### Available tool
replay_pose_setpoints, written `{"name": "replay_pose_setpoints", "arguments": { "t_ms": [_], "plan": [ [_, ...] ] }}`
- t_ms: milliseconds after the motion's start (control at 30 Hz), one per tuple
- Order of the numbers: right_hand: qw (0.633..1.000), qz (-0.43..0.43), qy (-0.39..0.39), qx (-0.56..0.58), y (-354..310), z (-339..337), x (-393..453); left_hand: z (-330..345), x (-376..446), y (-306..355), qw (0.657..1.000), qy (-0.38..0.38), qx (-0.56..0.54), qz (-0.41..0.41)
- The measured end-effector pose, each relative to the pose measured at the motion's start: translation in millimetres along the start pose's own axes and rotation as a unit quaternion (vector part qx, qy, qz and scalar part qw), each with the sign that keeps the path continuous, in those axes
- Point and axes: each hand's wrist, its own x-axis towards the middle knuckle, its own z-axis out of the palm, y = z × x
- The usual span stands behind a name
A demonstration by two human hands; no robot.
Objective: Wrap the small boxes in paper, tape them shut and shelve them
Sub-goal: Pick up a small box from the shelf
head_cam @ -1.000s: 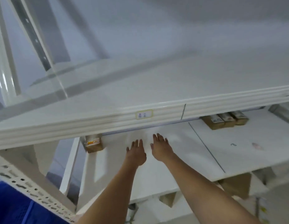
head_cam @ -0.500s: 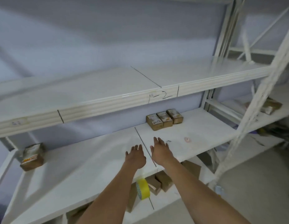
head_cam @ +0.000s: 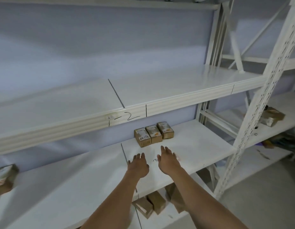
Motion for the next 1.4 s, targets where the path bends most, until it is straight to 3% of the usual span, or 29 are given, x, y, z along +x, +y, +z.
{"name": "replay_pose_setpoints", "arguments": {
  "t_ms": [400, 767, 1067, 1400],
  "plan": [
    [0.998, -0.036, -0.032, -0.041, 20, 1, 134, -8, 129, -10, 0.994, 0.032, -0.076, -0.065],
    [0.986, -0.121, -0.098, -0.061, 20, 41, 209, 5, 175, -4, 0.972, 0.05, -0.184, -0.141],
    [0.961, -0.222, -0.108, -0.128, 3, 81, 256, 30, 189, -20, 0.961, 0.082, -0.172, -0.199],
    [0.962, -0.167, -0.138, -0.166, -21, 94, 294, 52, 174, -85, 0.946, 0.14, -0.17, -0.239]
  ]
}}
